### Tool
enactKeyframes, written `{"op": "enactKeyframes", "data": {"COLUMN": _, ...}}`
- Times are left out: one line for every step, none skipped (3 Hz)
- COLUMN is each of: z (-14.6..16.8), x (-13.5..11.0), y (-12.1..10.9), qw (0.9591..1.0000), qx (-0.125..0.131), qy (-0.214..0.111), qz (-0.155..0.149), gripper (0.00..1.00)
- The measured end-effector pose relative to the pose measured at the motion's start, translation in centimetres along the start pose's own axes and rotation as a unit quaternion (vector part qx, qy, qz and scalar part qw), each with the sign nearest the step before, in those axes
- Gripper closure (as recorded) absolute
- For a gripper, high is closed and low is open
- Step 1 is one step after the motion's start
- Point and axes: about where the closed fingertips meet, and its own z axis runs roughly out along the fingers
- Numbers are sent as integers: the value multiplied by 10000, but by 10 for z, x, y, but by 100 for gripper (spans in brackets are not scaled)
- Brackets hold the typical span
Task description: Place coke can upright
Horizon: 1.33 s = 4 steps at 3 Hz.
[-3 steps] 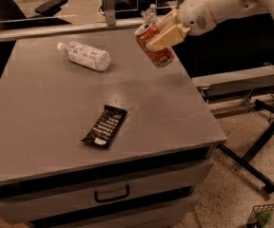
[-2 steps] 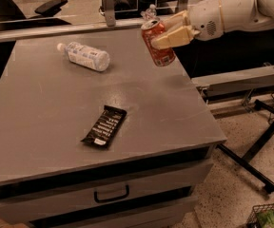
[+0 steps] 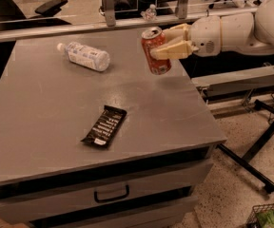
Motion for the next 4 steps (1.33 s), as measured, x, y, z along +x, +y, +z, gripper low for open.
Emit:
{"op": "enactKeyframes", "data": {"z": 11, "x": 9, "y": 4, "qw": 9995, "qx": 40, "qy": -297, "qz": -3, "gripper": 100}}
{"op": "enactKeyframes", "data": {"z": 17, "x": 18, "y": 5, "qw": 9979, "qx": 139, "qy": -630, "qz": 88, "gripper": 100}}
{"op": "enactKeyframes", "data": {"z": 19, "x": 25, "y": 6, "qw": 9960, "qx": 205, "qy": -862, "qz": 103, "gripper": 82}}
{"op": "enactKeyframes", "data": {"z": 22, "x": 32, "y": 9, "qw": 9948, "qx": 245, "qy": -982, "qz": 132, "gripper": 58}}
